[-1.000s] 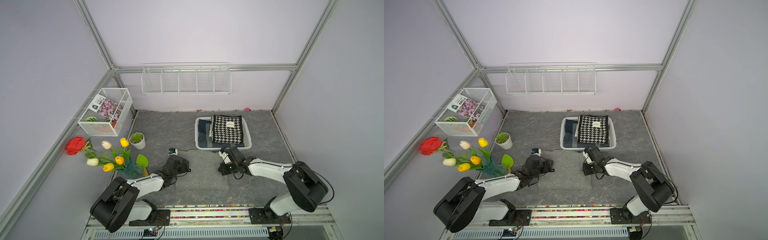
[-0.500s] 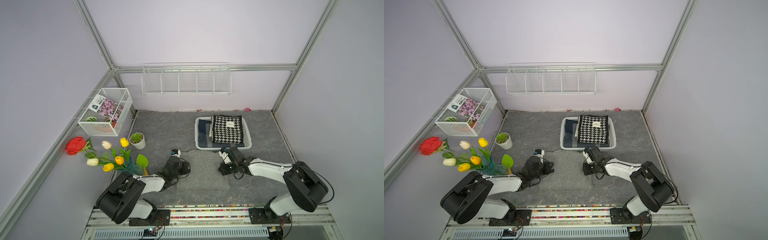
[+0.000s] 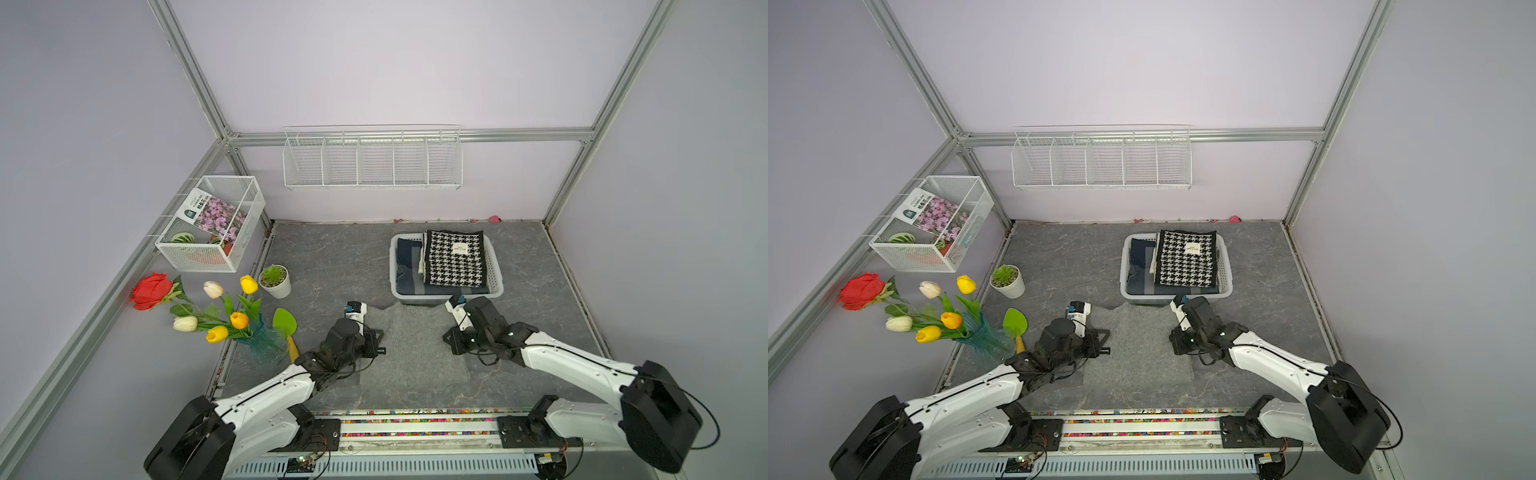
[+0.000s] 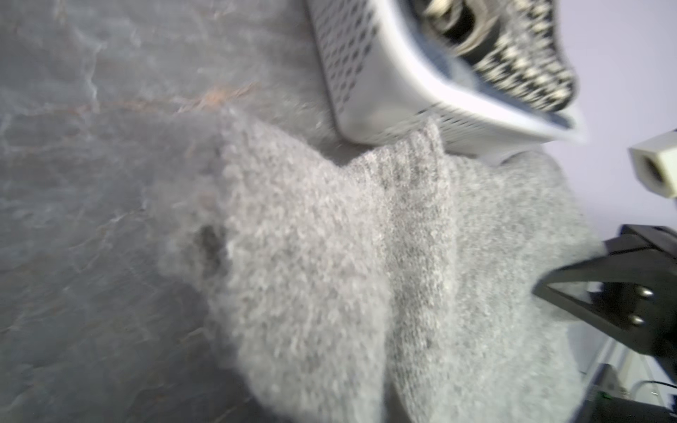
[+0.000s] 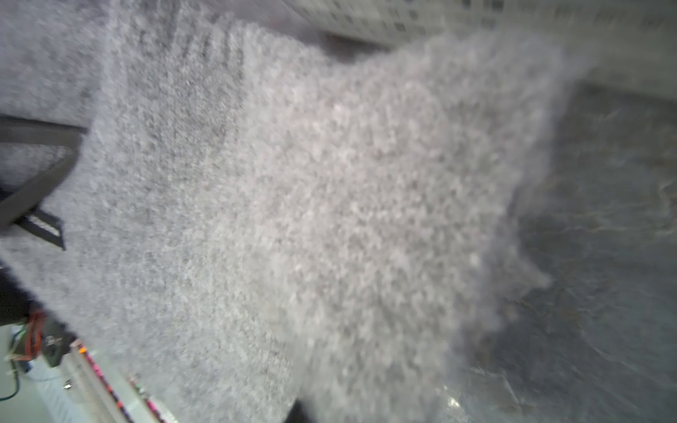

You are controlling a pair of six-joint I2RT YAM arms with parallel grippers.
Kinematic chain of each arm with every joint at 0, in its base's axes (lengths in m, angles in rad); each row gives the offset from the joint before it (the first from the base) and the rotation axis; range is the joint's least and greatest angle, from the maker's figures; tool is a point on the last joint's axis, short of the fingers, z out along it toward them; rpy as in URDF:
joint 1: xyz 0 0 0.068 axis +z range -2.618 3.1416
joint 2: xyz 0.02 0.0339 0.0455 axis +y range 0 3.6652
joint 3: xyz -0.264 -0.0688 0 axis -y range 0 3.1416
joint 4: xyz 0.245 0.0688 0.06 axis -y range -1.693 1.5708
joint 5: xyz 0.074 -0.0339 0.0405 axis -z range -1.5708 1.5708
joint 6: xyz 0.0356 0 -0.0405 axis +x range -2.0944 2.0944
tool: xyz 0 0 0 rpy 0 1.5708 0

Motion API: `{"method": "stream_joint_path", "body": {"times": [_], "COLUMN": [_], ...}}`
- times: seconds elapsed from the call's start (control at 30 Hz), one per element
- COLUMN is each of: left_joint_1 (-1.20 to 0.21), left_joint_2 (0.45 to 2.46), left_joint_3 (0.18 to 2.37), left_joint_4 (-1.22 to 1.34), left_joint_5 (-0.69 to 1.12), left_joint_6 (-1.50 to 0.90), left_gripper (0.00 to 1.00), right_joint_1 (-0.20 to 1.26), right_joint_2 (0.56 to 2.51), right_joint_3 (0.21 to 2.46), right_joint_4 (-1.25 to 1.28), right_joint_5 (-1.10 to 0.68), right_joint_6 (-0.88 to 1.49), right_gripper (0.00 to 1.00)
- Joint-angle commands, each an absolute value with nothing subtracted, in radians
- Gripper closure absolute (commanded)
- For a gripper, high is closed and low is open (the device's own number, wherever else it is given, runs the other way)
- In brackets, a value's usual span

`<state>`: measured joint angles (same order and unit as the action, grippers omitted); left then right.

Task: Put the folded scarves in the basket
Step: Pick up the scarf at the center of the board, then place the scarf in the basket.

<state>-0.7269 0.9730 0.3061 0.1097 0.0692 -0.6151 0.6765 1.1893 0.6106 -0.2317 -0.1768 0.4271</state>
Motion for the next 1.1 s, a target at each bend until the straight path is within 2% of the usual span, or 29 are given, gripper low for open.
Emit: {"method": "stream_joint_path", "body": {"times": [0.0,0.17,0.37,0.47,0.73,1.07], "left_joint_1": [-0.746,-0.819,-0.822,-0.821,-0.812,-0.704], "left_joint_2": [0.906,0.887,0.932,0.996,1.284,1.682], "left_joint_3": [0.343,0.408,0.587,0.696,1.090,1.365], "left_joint_4": [0.007,-0.029,-0.092,-0.091,-0.154,-0.030], "left_joint_5": [0.089,0.075,-0.002,0.003,-0.088,-0.075], "left_joint_6": [-0.596,-0.590,-0.542,-0.538,-0.488,-0.553], "left_gripper": [1.00,1.00,1.00,1.00,1.00,1.00], "right_joint_1": [0.688,0.712,0.699,0.655,0.515,0.333], "right_joint_2": [1.126,1.043,1.007,1.027,1.173,1.416], "right_joint_3": [0.622,0.701,0.873,0.982,1.285,1.400], "right_joint_4": [-0.278,-0.382,-0.549,-0.629,-0.757,-0.698], "right_joint_5": [-0.188,-0.169,-0.069,-0.076,-0.086,-0.036], "right_joint_6": [0.410,0.397,0.356,0.321,0.239,0.192], "right_gripper": [1.00,1.00,1.00,1.00,1.00,1.00]}}
